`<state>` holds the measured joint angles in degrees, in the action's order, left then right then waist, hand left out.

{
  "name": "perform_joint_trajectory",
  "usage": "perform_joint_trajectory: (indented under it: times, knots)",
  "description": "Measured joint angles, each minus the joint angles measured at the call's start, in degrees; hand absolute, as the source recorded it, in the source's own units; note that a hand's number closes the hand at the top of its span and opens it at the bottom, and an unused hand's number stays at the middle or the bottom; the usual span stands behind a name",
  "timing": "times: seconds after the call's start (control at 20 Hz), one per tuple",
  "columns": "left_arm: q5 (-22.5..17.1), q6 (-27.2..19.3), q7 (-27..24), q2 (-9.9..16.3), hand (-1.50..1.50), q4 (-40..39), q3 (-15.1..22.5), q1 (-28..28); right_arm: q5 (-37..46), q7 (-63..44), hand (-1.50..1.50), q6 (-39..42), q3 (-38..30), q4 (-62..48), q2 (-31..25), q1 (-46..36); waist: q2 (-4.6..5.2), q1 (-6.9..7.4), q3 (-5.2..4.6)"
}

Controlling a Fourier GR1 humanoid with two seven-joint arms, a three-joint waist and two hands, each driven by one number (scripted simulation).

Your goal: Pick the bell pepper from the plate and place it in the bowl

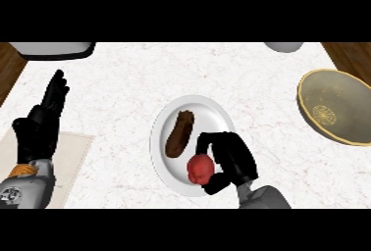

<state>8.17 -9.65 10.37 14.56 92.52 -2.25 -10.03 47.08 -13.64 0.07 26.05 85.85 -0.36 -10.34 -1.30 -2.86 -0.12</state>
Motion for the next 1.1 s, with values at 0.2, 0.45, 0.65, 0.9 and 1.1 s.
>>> perform_joint_trajectory:
  times: [0.2, 0.45, 0.65, 0.9, 1.1]
  knots:
    - [-0.71, 1.11, -0.14, 0.74, 0.0, 1.16, -0.41, 0.93, 2.26, -10.64, 1.5, -5.64, 2.32, 12.87, 0.22, 3.89, 0.18, 0.54, 0.02]
    - [-0.55, 1.28, -1.3, 0.1, 0.0, -0.35, -0.28, 0.14, 10.72, -21.99, 1.5, -6.69, 2.68, 25.22, 0.22, 7.74, 0.71, 1.2, 0.04]
    - [-0.4, 1.82, -0.48, -0.13, 0.0, -0.17, -0.16, -1.25, 9.82, -23.64, 1.5, -6.53, -3.4, 29.99, -1.23, 8.09, 1.05, 2.01, 0.09]
    - [-0.16, 2.45, -0.03, -0.34, 0.0, -0.23, -0.21, -1.9, 3.01, -20.15, 1.5, -7.65, -15.31, 29.21, -4.17, 5.6, 1.26, 2.57, 0.13]
    - [0.77, 2.06, -0.37, -0.93, 0.0, 0.34, 0.11, -1.24, -3.79, -14.44, 1.5, -9.34, -25.3, 25.35, -7.83, 3.61, 1.33, 2.75, 0.15]
